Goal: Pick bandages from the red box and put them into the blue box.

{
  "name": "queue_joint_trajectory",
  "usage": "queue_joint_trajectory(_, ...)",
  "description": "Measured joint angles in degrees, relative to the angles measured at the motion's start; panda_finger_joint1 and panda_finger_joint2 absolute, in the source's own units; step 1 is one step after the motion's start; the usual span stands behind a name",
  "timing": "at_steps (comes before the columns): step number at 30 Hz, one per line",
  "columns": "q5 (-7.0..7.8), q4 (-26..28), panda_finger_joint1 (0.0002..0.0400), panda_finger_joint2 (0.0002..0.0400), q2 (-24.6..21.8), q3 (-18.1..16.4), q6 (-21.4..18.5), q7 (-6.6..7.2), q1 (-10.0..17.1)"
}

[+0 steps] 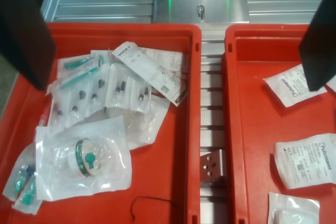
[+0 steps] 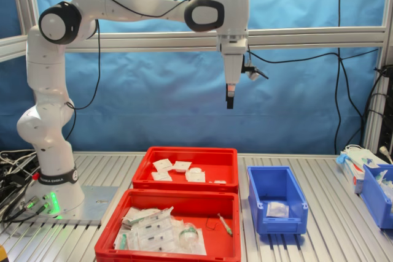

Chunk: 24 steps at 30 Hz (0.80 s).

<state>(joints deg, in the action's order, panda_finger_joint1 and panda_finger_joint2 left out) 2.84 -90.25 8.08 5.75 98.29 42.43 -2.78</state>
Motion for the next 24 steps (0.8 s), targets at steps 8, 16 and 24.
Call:
queue_joint_trajectory(8,0.77,-2.92,0.04,0.04,0.0,-0.61,3.41,0.0,0.0)
queue_joint_trajectory(16,0.95,-4.45,0.04,0.04,0.0,-0.84,4.82,0.0,0.0)
queue_joint_trajectory(24,1.02,-4.85,0.04,0.04,0.0,-0.86,5.15,0.0,0.0)
